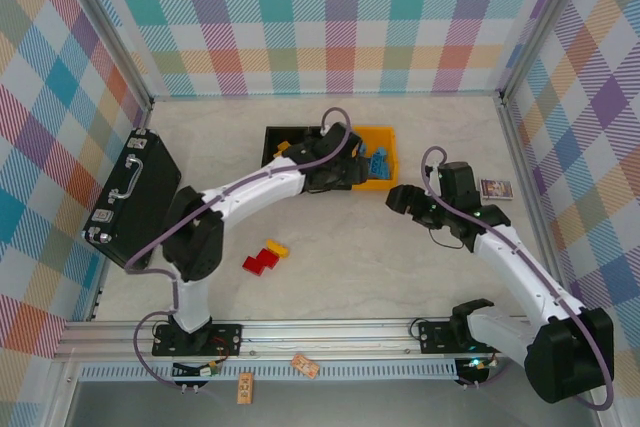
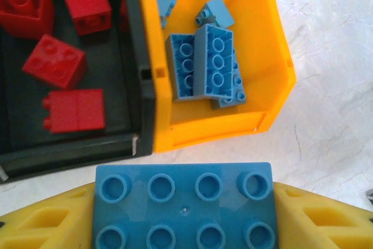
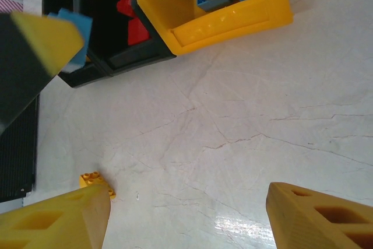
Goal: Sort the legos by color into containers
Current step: Place the lego in the container.
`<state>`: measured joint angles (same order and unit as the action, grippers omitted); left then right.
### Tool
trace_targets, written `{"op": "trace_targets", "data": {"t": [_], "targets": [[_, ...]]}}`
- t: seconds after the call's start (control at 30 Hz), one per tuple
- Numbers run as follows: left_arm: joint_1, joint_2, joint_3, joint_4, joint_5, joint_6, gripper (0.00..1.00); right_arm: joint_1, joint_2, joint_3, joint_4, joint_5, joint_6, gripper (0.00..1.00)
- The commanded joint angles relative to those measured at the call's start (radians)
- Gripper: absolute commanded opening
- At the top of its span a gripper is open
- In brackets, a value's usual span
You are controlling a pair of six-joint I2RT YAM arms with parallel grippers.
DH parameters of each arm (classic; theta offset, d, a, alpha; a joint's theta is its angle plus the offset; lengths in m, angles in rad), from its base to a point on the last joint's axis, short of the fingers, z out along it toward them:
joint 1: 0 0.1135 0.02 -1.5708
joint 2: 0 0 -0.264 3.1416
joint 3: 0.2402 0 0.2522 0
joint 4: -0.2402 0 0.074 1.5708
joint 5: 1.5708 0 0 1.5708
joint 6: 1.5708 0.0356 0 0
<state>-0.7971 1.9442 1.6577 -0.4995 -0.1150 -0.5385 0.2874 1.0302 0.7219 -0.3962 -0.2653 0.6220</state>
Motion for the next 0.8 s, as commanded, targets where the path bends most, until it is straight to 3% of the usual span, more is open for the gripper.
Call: {"op": "trace_targets", "data": {"t": [0.0,0.4,0.77], "targets": [[-0.006,0.091,0.151,-0.1,0.015,-0.005,0.61,-0.008,-0.024,-0.016,-0.025,0.005,0.019,0.71],[0.025,0.519,0.805,-0.342,-0.015,0.053,0.61,-0.041,-0.072,-0.028,-0.076,0.024,-0.008,0.71],[0.072,0.601,0.875,-0.264,0.028,0.053,0.61,-0.06,-0.085,-0.027,-0.092,0.016,-0.033,0.71]]}}
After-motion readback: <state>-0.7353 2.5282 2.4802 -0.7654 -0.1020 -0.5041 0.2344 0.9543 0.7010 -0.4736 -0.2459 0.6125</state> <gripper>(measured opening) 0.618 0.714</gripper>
